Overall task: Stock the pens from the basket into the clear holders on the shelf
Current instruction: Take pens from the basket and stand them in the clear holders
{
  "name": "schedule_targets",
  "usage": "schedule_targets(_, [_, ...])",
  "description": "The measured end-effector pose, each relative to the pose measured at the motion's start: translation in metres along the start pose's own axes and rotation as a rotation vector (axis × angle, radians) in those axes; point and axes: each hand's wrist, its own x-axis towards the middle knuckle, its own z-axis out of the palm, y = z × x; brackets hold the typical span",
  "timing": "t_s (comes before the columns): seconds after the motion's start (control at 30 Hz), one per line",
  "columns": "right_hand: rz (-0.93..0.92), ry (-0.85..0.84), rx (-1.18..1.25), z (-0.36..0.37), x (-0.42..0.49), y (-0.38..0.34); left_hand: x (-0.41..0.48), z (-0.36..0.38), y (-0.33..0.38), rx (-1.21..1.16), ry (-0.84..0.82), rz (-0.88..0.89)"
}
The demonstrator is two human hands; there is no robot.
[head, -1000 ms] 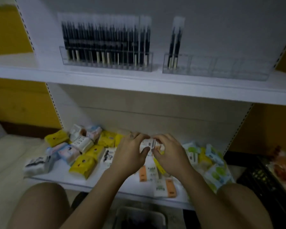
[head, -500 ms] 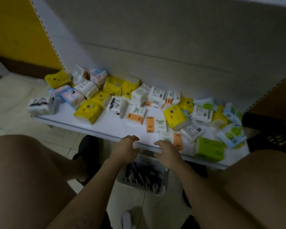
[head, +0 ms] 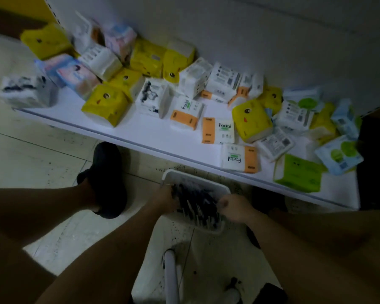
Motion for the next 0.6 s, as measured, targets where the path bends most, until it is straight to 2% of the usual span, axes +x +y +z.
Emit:
schedule_targets(0.13, [0.028, 0.007, 0.044, 0.005, 0.016, 0.001, 0.015, 0.020, -0.008, 0.001, -0.119, -0.056])
schedule_targets(0.37, [0.059, -0.022, 0.082, 0.022, 0.032, -0.005, 0.043, 0.045, -0.024, 0.022, -0.199, -0.028])
schedule_targets(0.47, [0.073, -0.021, 0.097, 0.023, 0.035, -0.002, 0.035, 0.038, -0.012, -0.023, -0.164, -0.056])
schedule_targets(0.6, [0.085, -0.003, 0.082, 0.025, 0.040, 0.004, 0.023, 0.037, -0.008, -0.134, -0.009, -0.131])
